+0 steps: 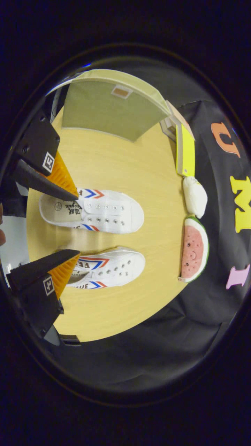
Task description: Open the storage box then place both shoes into the box .Put the left shoe in first, then the right shoe, with the right side of both shoes facing outward in a uniform manner.
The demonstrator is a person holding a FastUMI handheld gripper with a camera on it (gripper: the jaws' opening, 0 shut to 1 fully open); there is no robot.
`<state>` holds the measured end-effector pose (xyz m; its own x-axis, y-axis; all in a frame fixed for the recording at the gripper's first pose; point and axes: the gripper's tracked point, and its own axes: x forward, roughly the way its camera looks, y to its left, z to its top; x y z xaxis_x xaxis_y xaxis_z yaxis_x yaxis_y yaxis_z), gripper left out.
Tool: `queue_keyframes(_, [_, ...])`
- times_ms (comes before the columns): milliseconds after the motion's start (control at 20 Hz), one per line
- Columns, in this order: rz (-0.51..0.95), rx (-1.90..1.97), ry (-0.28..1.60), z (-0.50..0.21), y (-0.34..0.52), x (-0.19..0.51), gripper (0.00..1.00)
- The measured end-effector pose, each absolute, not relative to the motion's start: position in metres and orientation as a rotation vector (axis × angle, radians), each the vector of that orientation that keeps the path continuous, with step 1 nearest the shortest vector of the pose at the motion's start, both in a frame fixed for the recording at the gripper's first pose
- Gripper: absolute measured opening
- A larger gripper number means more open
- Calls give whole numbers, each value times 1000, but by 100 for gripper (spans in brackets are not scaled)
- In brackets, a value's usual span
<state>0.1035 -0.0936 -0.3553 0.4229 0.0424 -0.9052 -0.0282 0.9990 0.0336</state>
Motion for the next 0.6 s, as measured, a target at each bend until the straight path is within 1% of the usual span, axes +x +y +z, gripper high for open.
queue_keyframes(200, [67,48,1197,-378,-96,118,91])
queue_keyframes(350, [85,64,1227,-386,-95,130,88])
queue_keyframes(600, [172,104,1296,-391,-88,138,66])
